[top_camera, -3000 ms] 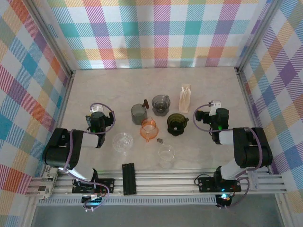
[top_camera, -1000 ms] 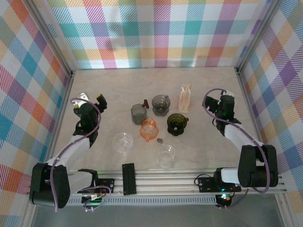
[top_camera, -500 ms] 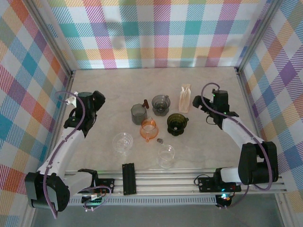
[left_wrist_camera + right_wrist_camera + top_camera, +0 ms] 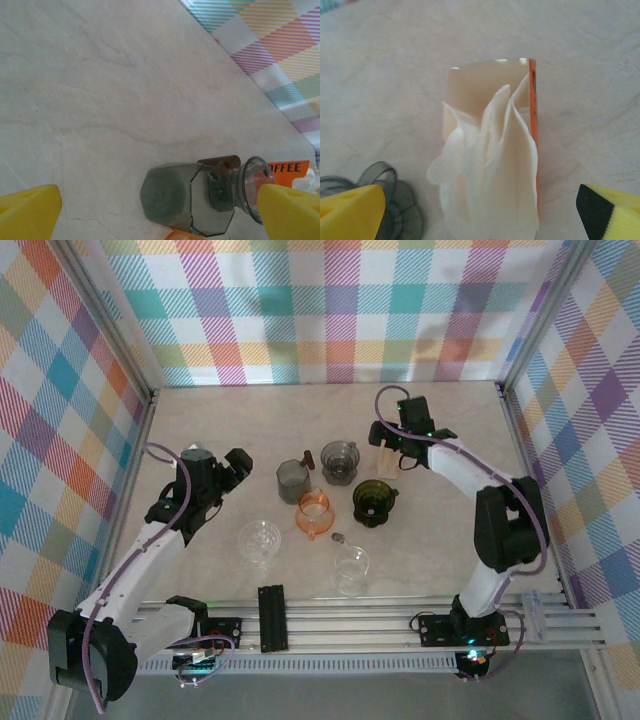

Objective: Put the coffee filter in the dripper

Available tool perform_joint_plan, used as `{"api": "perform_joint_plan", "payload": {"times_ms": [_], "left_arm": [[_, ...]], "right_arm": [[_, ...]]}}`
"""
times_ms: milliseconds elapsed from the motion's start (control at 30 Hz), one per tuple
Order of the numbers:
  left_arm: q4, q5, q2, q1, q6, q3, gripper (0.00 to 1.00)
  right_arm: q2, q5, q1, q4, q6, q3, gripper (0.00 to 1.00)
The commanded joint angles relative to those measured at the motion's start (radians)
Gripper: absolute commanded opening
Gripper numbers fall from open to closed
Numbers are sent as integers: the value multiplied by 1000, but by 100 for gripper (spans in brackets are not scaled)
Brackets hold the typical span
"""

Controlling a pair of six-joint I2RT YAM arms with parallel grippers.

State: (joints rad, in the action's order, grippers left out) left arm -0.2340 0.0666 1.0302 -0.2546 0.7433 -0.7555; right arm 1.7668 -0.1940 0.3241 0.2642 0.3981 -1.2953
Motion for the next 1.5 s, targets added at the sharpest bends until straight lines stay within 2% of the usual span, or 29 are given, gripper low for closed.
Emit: {"api": "perform_joint_plan", "payload": {"times_ms": [0, 200, 467, 767, 933, 1033, 1233, 1333, 1467], "left_arm": [[30, -33, -11, -8, -21, 13, 100], [30, -28, -15, -12, -33, 22, 100], [28, -27, -9, -14, -34, 28, 100], [23, -19, -22, -14, -33, 32, 100], [17, -17, -34, -14, -27, 36, 100], [8, -25, -40, -14, -22, 30, 100], [-34, -66, -43, -31, 2, -15, 100], [-110, -88, -41, -57, 2, -51, 100], [-240, -179, -27, -87, -40, -108, 100]], "right_arm": [[49, -69, 14, 95, -36, -66, 99], [128, -83, 25, 142, -66, -143, 99], [214, -171, 32, 259, -111, -218, 99], [209, -280, 32, 295, -138, -219, 99], [188, -292, 32, 289, -142, -209, 99], [134, -251, 33, 255, -145, -173, 99], [-70, -177, 73, 182, -130, -49, 99], [-160, -138, 104, 214, -91, -4, 99], [-301, -79, 182, 234, -62, 119, 100]]}}
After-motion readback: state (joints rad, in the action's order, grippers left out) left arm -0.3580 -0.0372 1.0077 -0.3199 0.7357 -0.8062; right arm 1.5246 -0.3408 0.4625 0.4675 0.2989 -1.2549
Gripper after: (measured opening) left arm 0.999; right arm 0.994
